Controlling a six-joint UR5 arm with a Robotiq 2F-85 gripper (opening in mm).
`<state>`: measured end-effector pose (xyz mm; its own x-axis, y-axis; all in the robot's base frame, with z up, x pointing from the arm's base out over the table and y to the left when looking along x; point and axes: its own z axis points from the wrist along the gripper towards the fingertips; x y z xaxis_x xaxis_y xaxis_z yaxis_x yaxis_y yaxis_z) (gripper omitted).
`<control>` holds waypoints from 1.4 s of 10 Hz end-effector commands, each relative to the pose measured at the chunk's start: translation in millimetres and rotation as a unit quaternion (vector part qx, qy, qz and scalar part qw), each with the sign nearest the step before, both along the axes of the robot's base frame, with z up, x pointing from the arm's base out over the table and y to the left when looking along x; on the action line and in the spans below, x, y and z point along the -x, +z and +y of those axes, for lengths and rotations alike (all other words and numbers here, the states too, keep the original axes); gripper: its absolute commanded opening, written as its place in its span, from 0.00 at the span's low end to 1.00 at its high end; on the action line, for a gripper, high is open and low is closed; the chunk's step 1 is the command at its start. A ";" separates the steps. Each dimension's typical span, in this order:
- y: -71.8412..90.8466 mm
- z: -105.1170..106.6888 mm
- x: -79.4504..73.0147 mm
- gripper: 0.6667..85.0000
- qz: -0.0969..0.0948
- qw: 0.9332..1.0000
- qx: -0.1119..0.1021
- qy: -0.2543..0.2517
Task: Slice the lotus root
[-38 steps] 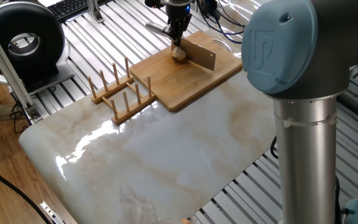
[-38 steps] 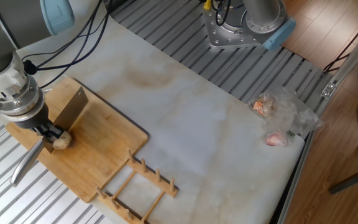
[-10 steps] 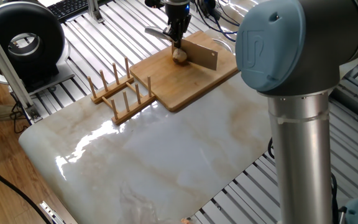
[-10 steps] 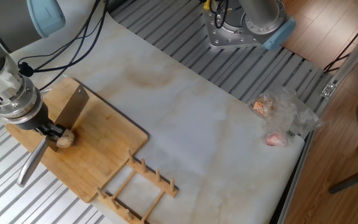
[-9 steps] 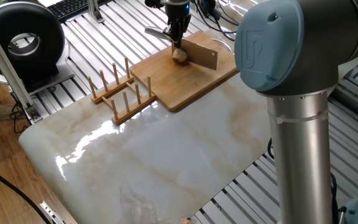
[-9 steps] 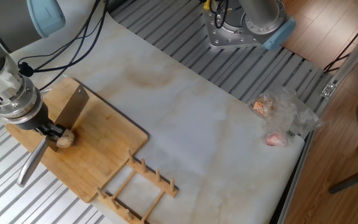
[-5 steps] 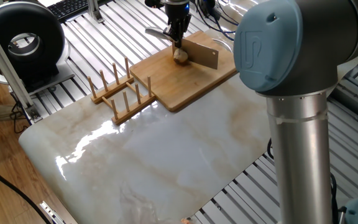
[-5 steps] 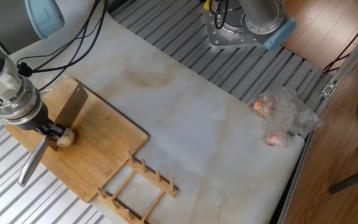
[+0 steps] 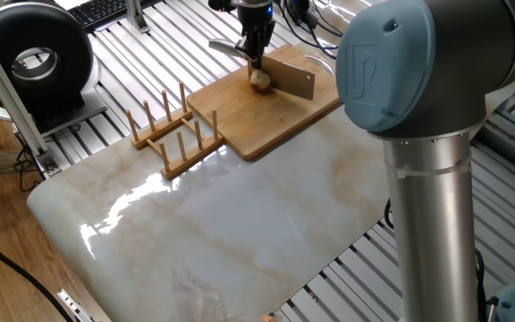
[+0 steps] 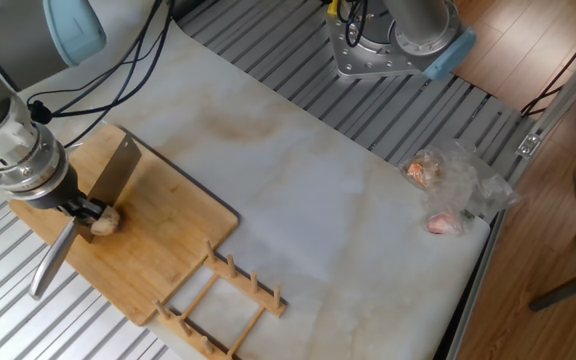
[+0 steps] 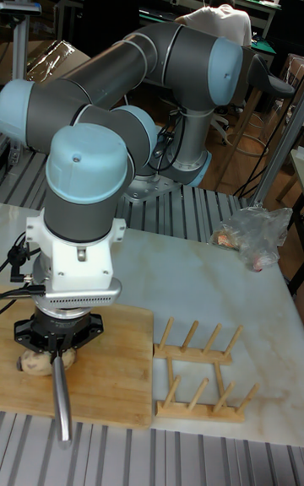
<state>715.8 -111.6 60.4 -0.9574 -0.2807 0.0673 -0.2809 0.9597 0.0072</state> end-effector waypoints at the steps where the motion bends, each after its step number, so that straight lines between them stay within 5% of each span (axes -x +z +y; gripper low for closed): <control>1: 19.8 3.5 0.8 0.01 0.009 1.000 -0.004 -0.001; 6: -0.2 10.5 -12.0 0.01 -0.005 1.000 -0.001 -0.011; 14: 5.7 15.1 -32.8 0.01 -0.035 0.999 0.003 -0.016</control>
